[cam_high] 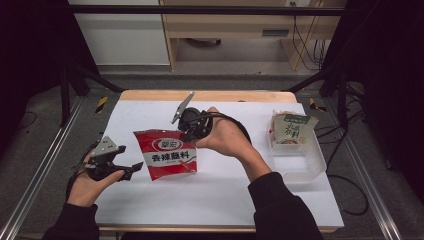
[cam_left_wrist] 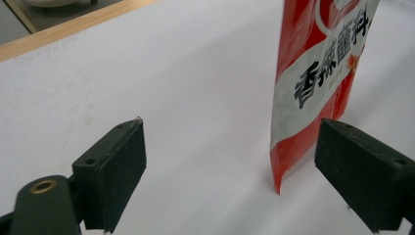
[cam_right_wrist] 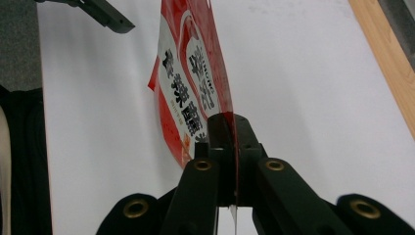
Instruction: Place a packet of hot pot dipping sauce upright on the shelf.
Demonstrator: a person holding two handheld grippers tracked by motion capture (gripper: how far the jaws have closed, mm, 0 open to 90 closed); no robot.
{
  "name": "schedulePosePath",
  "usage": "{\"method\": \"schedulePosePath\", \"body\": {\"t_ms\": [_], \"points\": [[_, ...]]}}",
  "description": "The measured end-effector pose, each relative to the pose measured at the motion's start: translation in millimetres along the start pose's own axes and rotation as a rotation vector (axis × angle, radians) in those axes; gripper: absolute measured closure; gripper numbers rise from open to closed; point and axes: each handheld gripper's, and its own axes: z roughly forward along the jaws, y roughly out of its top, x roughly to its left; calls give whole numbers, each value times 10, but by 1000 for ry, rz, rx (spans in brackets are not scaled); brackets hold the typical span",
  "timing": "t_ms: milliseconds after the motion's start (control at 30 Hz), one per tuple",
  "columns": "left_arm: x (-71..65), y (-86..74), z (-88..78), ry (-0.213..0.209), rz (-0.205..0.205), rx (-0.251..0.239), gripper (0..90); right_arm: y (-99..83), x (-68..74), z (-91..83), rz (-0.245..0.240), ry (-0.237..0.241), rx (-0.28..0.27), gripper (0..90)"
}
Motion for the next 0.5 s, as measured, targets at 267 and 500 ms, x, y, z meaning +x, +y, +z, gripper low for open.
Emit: {"method": "schedulePosePath", "body": {"t_ms": [267, 500], "points": [[45, -142, 37, 10, -23, 14, 112, -79, -62, -113, 15, -21, -3, 900], [60, -279, 102, 13, -47, 24, 111, -153, -107, -257, 20, -50, -19, 900]]}}
